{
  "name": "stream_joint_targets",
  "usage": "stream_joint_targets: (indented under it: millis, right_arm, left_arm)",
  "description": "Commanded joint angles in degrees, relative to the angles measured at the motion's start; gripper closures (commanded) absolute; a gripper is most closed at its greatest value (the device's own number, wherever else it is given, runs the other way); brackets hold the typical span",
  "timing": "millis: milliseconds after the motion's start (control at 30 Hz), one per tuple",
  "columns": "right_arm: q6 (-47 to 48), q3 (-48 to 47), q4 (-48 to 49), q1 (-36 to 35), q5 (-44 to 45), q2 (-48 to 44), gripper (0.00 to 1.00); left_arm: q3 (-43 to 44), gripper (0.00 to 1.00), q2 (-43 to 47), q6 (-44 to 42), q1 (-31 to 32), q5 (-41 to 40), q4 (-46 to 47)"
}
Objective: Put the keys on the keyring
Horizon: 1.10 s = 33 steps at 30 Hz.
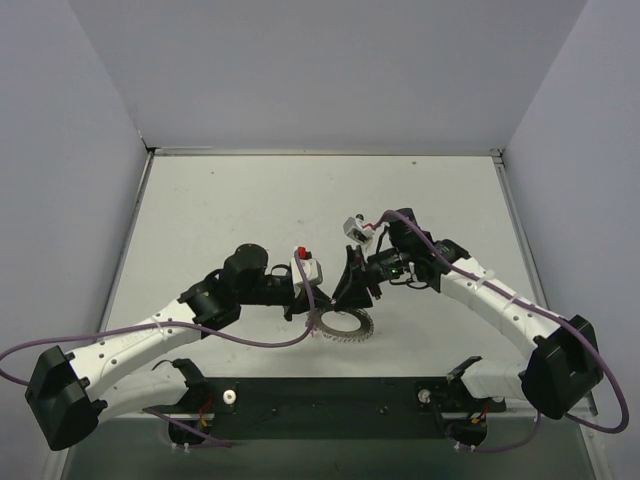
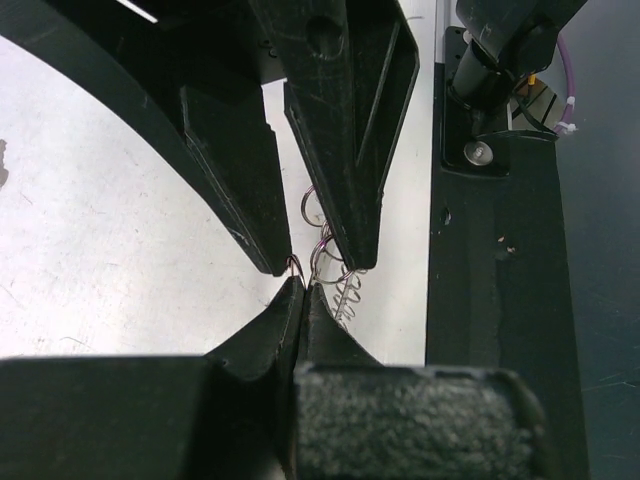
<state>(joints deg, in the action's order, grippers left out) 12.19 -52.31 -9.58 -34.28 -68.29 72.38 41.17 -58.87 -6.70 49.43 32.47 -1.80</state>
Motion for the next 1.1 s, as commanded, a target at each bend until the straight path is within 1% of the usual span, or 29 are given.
stream_joint_targets:
  millis: [0,67,133,167,267,400,533,567,600,633,667,700,767,800,933,1000,1067]
  right_arm:
    - [2.1,-2.6,0.4,-0.8,-1.1,0.7,0.67]
    - [1.9,-2.7,0.3,-0.9,-0.7,0.7,0.7]
    - [1.6,-2.8,0.4,-1.0,-0.6,1.1,0.79]
    - [1.3,-2.9,0.4,-1.0,-0.6,1.2,0.88]
    - [0.6,-3.3,0.4,-1.1,0.1,1.6,1.0]
    - [-0.6,-3.1,1.2,-1.4,1.7,1.3,1.0]
    - [-1.4,-2.4,2.8,-1.4,2.4,0.6,1.0]
    - [-1.5,-2.2,3.1,-1.4,2.5,0.6,1.0]
    - [-1.6,-1.9,3.3,-1.4,2.4,0.4,1.0]
    - [-1.7,-1.8,3.5,-1.4,2.4,0.2,1.0]
    - [-1.9,-1.7,3.7,-1.4,2.5,0.0,1.0]
    - [-2.0,-1.4,4.1,-1.4,2.5,-0.2,1.0]
    - [-2.4,-1.1,4.5,-1.4,2.6,-0.7,1.0]
    - [-2.5,-1.0,4.8,-1.5,2.7,-0.7,1.0]
    - [-2.7,-0.9,5.1,-1.4,2.8,-1.4,1.0]
    - [-2.7,-0.8,5.4,-1.4,2.5,-1.9,1.0]
    - [-2.4,-0.7,5.5,-1.4,1.9,-2.3,1.0]
  left_arm:
    - [1.1,1.0,1.0,0.3,0.3,2.2,5.6]
    - [1.2,1.0,0.9,0.3,0.3,2.3,5.7]
    - [1.1,1.0,0.9,0.5,0.3,2.3,6.0]
    - [1.2,1.0,0.9,0.6,0.3,2.4,6.0]
    - [1.1,1.0,0.8,0.9,0.3,2.2,6.2]
    - [1.2,1.0,0.5,1.3,0.3,1.8,6.2]
    - [1.4,1.0,0.7,1.9,0.3,-0.2,6.0]
    - [1.4,0.97,0.8,2.4,0.3,-1.0,5.9]
    - [1.5,0.9,0.9,2.7,0.3,-1.7,5.8]
    - [1.5,0.77,1.4,3.0,0.3,-3.1,5.7]
    - [1.5,0.7,1.7,4.0,0.3,-3.9,5.7]
    - [1.5,0.58,2.0,4.2,0.3,-4.7,5.7]
    - [1.3,0.48,3.3,5.6,0.2,-7.8,5.9]
    - [1.1,0.41,4.4,6.1,0.3,-9.2,6.5]
    - [-0.3,0.26,7.9,9.4,0.1,-15.6,8.3]
    - [-1.7,0.22,9.9,10.2,-0.7,-15.9,9.7]
    - [-2.2,0.21,10.8,11.2,-1.5,-14.1,10.1]
